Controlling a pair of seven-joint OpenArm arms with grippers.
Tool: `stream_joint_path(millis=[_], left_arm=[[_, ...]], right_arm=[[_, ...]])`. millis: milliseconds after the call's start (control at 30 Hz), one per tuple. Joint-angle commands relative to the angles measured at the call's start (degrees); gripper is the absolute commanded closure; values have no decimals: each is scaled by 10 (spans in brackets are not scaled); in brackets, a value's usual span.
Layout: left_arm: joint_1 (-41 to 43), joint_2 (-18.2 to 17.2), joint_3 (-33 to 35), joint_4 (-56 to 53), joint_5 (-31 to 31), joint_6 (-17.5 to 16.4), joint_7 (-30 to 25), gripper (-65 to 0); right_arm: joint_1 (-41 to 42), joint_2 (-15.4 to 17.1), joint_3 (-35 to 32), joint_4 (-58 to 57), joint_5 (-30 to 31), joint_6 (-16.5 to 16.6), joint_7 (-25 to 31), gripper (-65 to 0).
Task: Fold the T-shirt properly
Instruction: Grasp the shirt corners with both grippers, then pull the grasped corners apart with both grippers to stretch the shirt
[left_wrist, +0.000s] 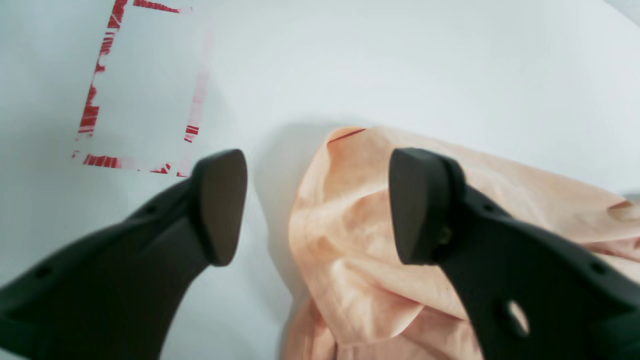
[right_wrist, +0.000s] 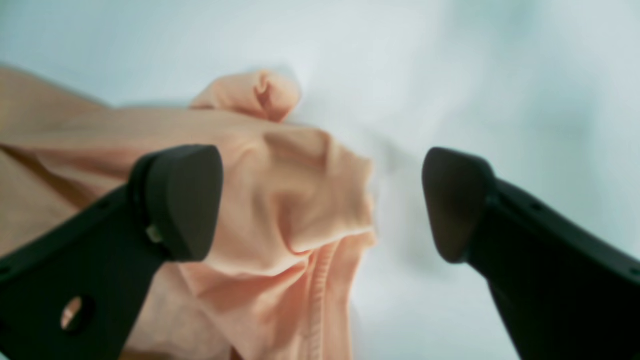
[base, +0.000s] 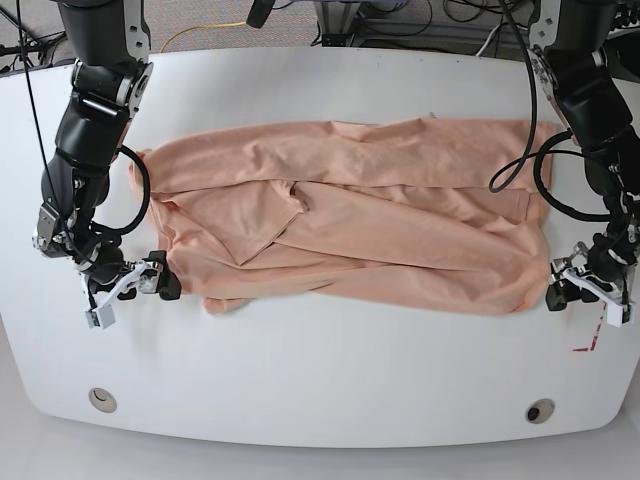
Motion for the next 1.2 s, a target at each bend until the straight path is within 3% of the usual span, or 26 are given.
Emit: stream_joint_path(millis=[0, 133, 333, 567, 700, 933, 1167], left_arm=[[-17, -13, -3, -16, -8, 0, -22, -407], [-28, -23, -3, -76, -8, 0, -55, -408], [-29, -29, -2, -134, -8, 0, -87, -408], [-26, -29, -2, -141, -8, 0, -90, -408], [-26, -29, 0, -142, -8, 0, -101, -408], [-34, -28, 2, -163, -7, 0, -118, -408], [-69, -14, 12, -215, 50, 1, -140, -410]], right_arm=[[43, 3, 0, -18, 7, 4, 18, -604], [78, 1, -7, -82, 7, 4, 51, -604], [128, 3, -72, -200, 7, 4, 123, -604], [140, -24, -125, -214, 7, 4, 132, -533], [138, -30, -127, -216, 7, 4, 163, -523], [138, -47, -192, -216, 6, -28, 193, -523], [138, -47, -254, -216, 7, -105, 220, -518]])
